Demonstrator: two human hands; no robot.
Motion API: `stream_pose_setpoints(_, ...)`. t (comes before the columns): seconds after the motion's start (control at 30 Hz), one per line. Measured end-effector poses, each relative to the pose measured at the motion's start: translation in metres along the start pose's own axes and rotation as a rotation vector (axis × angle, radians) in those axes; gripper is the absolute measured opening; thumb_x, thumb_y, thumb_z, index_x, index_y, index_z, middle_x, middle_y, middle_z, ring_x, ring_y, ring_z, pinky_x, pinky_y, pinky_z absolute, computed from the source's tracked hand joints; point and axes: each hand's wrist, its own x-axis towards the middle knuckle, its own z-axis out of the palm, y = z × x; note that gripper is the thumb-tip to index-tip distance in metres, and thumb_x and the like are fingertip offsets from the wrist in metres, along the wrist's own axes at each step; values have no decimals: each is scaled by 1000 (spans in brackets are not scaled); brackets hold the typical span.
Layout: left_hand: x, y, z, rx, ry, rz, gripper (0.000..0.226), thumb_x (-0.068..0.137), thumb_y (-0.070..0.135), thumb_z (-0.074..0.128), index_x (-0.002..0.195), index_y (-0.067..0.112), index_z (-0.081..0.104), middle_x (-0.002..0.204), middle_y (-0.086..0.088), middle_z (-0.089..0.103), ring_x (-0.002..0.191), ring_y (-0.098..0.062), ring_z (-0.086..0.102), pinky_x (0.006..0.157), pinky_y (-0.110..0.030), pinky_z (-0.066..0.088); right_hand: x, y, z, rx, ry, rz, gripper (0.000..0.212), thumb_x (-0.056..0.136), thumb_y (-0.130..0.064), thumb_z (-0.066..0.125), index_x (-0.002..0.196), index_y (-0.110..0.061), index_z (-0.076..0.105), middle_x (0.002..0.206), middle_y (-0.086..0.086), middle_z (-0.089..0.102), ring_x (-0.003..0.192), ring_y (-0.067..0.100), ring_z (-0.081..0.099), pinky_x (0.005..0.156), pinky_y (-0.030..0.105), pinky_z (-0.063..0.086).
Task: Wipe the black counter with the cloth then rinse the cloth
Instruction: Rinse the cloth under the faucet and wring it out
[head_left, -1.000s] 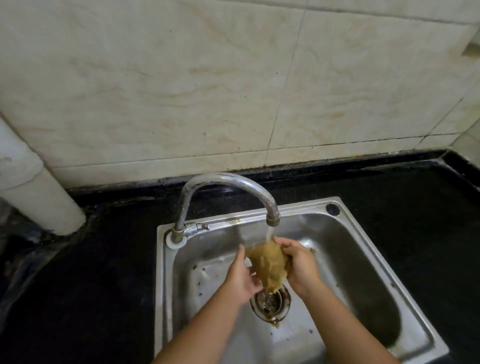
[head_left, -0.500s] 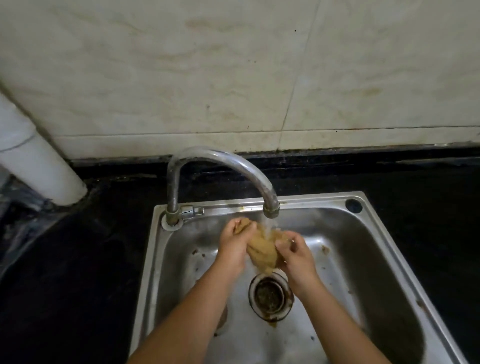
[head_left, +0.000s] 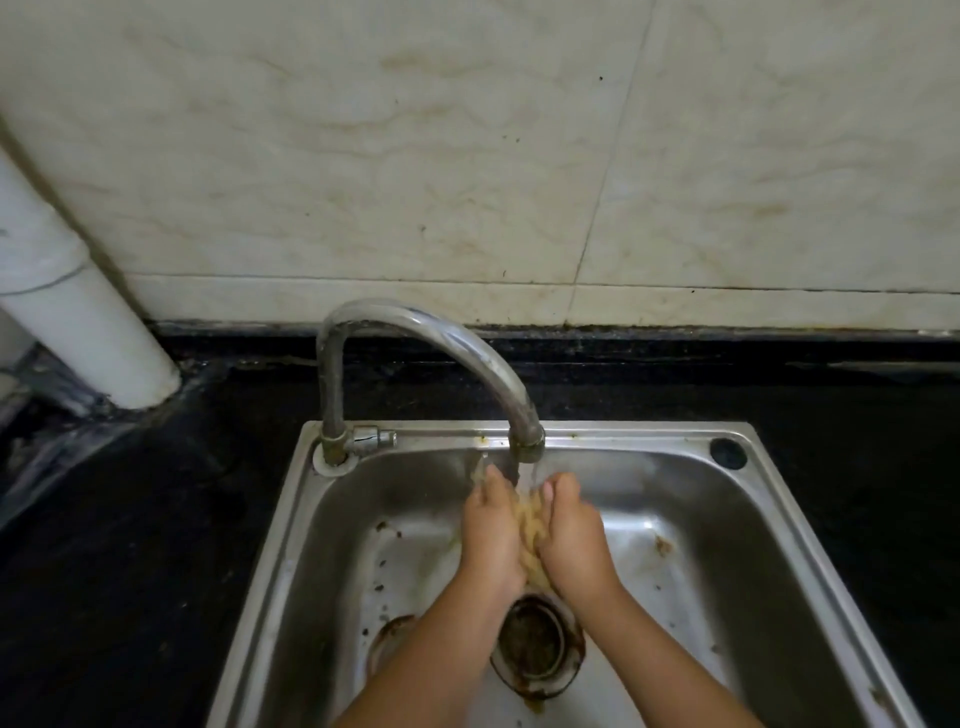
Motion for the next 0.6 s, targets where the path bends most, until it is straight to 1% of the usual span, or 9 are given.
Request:
stream_pose_setpoints(0.1,-7,-6,-4,-25,28,0,30,99,26,35,84,10,55,81,-15,62,74,-25,61,72,-34,50,15,3,0,-15,-20,67,33,100,-18,29,67,-21,30,63,-4,40,58,9,39,44,14,29)
stream_pose_setpoints(0.17,-3,-5,-13,26,120,69,26,97,28,41,79,13,53,83,-14,60,77,-25,59,73,-36,49,15,-2,-3,-34,16,39,29,100,-17,30,71,-23,30,63,-6,40,59,12,42,44,12,30)
stream_pose_setpoints(0.27,0,1,-21,123,236,119,21,90,27,55,76,14,48,77,-8,55,70,-20,54,62,-29,46,-1,-11,-11,28,-9,-103,18,99,-16,31,81,-20,36,67,-10,42,58,3,42,51,9,34)
stream_pose_setpoints(0.33,0,3,-18,56,181,57,20,91,24,55,77,11,48,77,-10,55,70,-20,54,61,-30,45,-17,-19,-10,51,-104,-212,12,97,-23,31,93,-17,41,72,-12,47,63,-3,45,55,9,37)
stream_pose_setpoints(0.37,-1,5,-15,12,156,16,23,93,26,52,76,10,48,74,-10,53,67,-20,53,60,-29,45,-24,-21,-7,48,-130,-253,22,94,-29,28,98,-15,45,76,-8,52,66,-1,49,56,9,37)
stream_pose_setpoints(0.43,-1,9,-8,-102,116,-68,37,95,36,43,69,10,47,65,-7,47,60,-17,49,58,-28,42,-31,-20,-3,-46,-153,-296,42,90,-34,23,108,-6,48,90,5,61,75,13,58,58,16,34)
stream_pose_setpoints(0.5,-5,11,-5,-271,103,-134,42,96,42,37,68,12,47,65,-6,46,60,-17,50,58,-29,44,-26,-16,-5,-90,-159,-220,29,97,-30,25,103,-8,44,92,11,60,78,18,55,57,23,32)
stream_pose_setpoints(0.53,-8,12,-5,-358,97,-146,40,96,42,37,71,13,48,68,-7,48,62,-18,52,59,-30,48,-21,-14,-7,-102,-163,-171,18,99,-26,28,97,-11,39,87,10,57,76,18,52,56,25,32)
stream_pose_setpoints(0.6,-14,13,-4,-443,60,-151,41,97,38,39,65,13,44,66,-8,51,59,-20,58,55,-30,53,-7,-14,-8,-145,-133,-125,14,99,-22,28,89,-12,31,79,6,51,73,19,49,56,27,32)
